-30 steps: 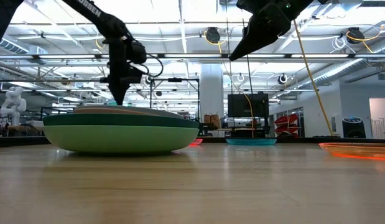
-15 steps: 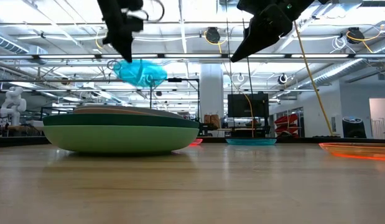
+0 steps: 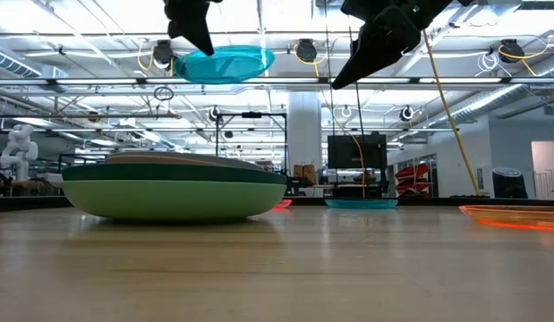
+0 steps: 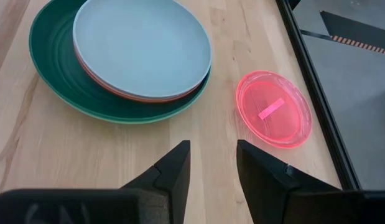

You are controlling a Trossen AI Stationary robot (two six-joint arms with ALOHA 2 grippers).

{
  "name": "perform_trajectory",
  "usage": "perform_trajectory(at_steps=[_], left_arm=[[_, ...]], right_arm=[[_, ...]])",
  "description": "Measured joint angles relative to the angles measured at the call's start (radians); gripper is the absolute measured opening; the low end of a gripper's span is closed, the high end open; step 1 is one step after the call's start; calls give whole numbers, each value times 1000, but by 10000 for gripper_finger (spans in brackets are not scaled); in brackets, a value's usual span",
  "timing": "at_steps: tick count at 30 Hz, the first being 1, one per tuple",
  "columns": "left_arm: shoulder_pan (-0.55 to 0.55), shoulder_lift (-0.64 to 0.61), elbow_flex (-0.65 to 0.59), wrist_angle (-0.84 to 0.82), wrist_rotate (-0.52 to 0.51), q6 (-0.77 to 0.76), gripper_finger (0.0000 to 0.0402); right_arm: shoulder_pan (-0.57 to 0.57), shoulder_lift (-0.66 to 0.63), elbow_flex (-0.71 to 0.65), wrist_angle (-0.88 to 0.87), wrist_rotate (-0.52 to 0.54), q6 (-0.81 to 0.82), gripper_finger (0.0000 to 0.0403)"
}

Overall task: Stack plastic plates
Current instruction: Stack the left light blue plate on top of the blue plate

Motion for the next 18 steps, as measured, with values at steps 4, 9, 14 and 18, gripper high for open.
perform_trajectory(at_steps=[4, 9, 14, 18], left_arm=[[-91, -3, -57, 62, -17, -37, 8], [-168, -3, -150, 105, -24, -97, 8], [-204, -1, -254, 157, -28, -159, 8], [-209, -1, -310, 161, -59, -193, 8]], right_arm=[[0, 0, 0, 0, 0, 0, 122], [0, 0, 0, 0, 0, 0, 122], [0, 0, 0, 0, 0, 0, 122], [0, 0, 0, 0, 0, 0, 122]])
